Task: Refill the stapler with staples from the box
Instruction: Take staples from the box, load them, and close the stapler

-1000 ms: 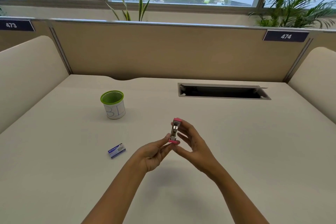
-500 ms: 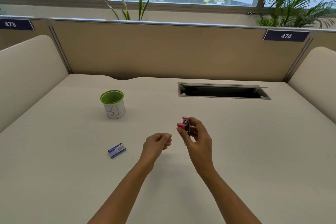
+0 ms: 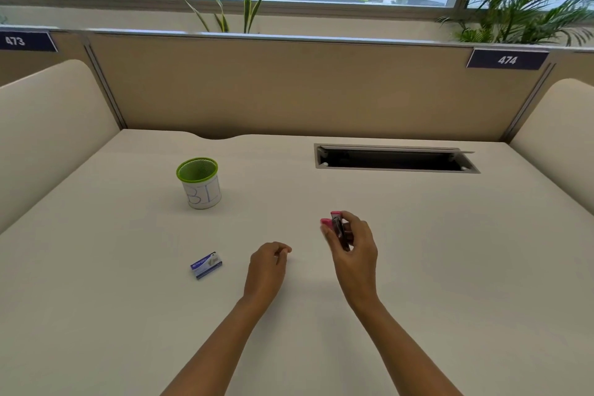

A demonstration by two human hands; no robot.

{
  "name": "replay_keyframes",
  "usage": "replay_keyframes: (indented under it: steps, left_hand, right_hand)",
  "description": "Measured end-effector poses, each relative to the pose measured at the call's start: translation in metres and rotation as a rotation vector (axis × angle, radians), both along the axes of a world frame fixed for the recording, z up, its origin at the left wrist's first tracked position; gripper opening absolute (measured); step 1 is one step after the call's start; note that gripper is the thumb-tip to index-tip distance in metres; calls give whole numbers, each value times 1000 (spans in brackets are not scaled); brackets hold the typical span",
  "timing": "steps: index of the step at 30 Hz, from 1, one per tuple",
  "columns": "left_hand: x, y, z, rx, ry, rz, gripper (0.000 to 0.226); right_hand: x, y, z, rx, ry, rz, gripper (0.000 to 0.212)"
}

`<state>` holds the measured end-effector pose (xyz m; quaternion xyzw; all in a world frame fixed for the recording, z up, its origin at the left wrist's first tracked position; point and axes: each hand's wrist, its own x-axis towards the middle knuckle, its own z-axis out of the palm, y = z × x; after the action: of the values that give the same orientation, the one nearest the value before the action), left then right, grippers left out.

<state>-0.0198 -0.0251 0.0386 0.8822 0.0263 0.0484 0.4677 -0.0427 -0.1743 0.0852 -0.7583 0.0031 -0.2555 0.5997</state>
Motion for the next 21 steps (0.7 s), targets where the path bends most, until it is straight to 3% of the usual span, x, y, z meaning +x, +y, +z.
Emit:
replay_keyframes:
  steps: [7,15,21]
  left_hand:
    - [4,2,-12,148,-54,-80,21]
    - [7,3,-21,321,-140,-123,30]
    - [9,3,-25,314,-167,-105,32]
  right_hand:
    - [7,-5,-5,-15,16,-48,24]
    - [39,-18,-17,-115,195,-177,39]
    - [62,-30,-35,-215,349,-279,37]
